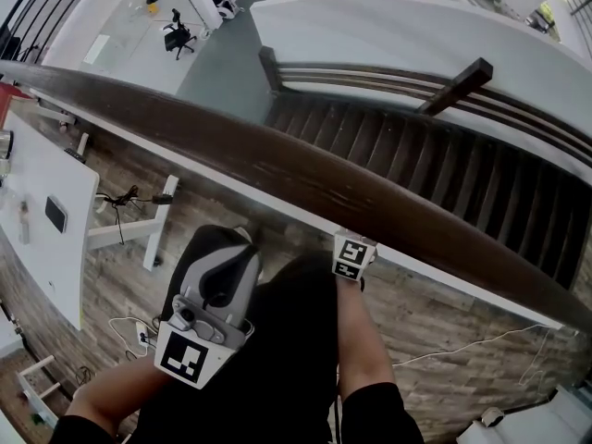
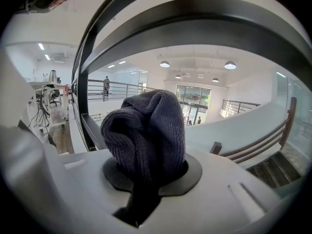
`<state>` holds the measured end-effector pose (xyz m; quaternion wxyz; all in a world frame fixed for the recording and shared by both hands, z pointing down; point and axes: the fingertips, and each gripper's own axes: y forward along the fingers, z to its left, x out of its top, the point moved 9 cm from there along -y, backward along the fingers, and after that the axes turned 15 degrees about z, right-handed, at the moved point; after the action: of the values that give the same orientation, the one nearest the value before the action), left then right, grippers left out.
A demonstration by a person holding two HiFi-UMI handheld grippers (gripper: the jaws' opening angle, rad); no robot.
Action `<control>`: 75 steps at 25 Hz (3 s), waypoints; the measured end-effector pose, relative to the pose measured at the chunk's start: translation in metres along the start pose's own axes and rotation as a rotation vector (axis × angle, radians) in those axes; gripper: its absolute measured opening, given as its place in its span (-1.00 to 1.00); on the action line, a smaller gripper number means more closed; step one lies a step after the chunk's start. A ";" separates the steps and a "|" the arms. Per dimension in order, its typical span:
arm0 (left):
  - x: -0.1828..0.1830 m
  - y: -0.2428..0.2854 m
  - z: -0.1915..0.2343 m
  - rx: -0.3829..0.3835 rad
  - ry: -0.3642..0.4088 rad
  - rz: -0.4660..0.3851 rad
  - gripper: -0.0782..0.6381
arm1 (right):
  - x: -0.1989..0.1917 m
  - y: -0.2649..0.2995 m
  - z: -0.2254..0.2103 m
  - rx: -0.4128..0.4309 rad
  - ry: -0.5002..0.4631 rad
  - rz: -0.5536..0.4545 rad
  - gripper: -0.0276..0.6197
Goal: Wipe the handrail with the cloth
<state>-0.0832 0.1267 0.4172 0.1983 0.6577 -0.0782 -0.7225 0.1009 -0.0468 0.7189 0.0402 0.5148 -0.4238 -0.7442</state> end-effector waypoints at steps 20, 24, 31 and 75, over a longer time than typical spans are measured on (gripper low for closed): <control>0.013 0.027 -0.035 -0.058 0.009 0.027 -0.78 | -0.018 -0.024 -0.048 -0.036 0.063 0.011 -0.71; 0.012 0.038 -0.043 -0.087 0.009 0.033 -0.78 | -0.024 -0.025 -0.054 -0.038 0.053 0.018 -0.71; 0.020 0.045 -0.060 -0.139 0.011 0.023 -0.78 | -0.036 -0.035 -0.084 -0.037 0.101 0.030 -0.71; 0.052 0.057 -0.082 -0.229 -0.020 -0.036 -0.78 | -0.056 -0.152 -0.137 -0.116 0.316 0.002 -0.71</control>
<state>0.0053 0.0668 0.3811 0.2584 0.6246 0.0148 -0.7368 0.2945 -0.0027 0.6424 0.1368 0.6219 -0.3691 -0.6770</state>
